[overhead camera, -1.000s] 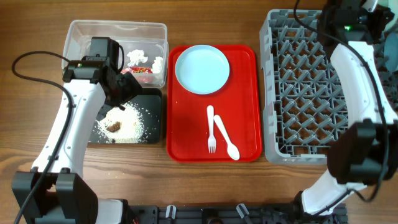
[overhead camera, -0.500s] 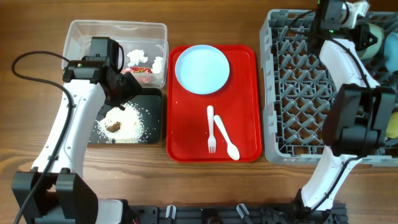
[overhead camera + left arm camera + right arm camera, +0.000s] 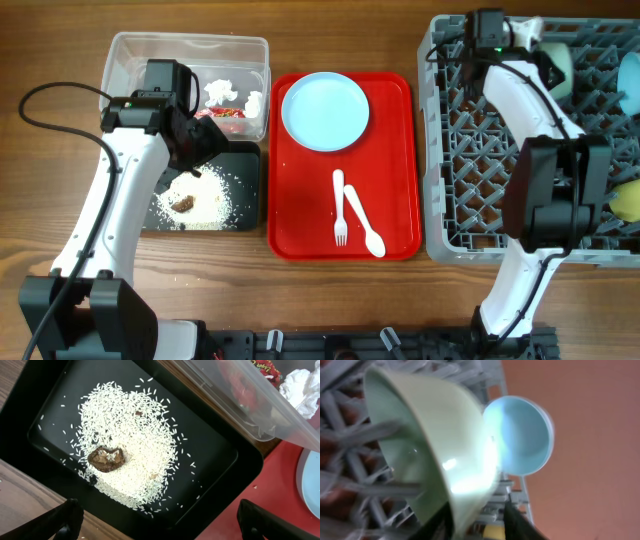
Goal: Sort waste into correct bins and load items into the dishwasher rack
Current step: 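Release the green bowl and withdraw the right gripper, then reach the right gripper to the light-blue plate and grasp its edge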
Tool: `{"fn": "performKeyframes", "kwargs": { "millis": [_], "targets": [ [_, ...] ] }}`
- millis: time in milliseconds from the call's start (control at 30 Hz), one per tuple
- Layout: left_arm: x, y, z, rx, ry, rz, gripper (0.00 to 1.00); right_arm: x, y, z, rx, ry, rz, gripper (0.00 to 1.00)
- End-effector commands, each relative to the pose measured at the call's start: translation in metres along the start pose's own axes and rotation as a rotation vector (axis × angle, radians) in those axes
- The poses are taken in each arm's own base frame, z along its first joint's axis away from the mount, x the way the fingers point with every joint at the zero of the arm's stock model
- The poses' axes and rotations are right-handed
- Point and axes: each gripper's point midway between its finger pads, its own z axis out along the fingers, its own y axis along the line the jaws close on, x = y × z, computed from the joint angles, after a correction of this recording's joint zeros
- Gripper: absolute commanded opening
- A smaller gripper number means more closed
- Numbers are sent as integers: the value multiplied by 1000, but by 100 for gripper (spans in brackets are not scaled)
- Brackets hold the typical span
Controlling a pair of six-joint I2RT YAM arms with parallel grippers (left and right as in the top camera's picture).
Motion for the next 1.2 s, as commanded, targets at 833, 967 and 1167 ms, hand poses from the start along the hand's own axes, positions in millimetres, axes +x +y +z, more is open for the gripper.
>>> {"fn": "performKeyframes", "kwargs": {
  "millis": [833,967,1167],
  "targets": [
    [-3,3,-3,-1,-16,-25,100,0,96,-272,-1417,-141,62,73],
    [-3,3,-3,-1,-16,-25,100,9,141,-266,-1372,-48,52,62],
    [-3,3,-3,-1,-16,-25,100,27,203,-252,-1323,104,72,59]
  ]
}}
